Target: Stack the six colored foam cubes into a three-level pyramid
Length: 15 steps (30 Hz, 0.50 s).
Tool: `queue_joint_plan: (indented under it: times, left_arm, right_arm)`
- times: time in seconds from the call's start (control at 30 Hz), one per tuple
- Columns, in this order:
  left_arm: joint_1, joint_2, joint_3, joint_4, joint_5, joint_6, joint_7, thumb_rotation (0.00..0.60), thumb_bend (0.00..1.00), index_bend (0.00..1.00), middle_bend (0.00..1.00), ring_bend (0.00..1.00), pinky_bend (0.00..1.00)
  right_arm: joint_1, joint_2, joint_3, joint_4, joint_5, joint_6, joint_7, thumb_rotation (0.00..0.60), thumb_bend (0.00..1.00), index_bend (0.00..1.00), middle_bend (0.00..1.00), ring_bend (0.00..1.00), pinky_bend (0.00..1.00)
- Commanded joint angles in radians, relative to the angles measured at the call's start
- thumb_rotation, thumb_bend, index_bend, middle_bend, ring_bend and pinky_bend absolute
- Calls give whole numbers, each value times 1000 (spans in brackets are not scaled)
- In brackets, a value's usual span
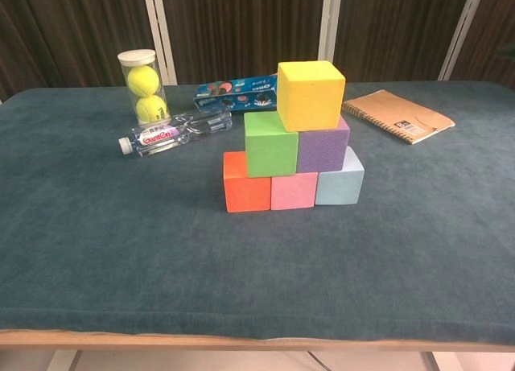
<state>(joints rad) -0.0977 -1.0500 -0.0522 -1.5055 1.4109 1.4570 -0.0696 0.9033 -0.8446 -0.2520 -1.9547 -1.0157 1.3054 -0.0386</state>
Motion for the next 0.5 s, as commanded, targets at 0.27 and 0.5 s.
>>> queue_joint_plan:
  times: [0.27, 0.5]
  left_arm:
    - [75, -156, 54, 67, 97, 116, 80, 600, 96, 0, 0, 0, 94]
    - [64, -145, 74, 61, 144, 97, 60, 600, 84, 0, 0, 0, 93]
  right_arm:
    - [-607, -314, -60, 355, -361, 441, -60, 600, 239, 0, 0, 0, 0]
    - [-626, -299, -27, 360, -411, 357, -46, 600, 240, 0, 0, 0, 0]
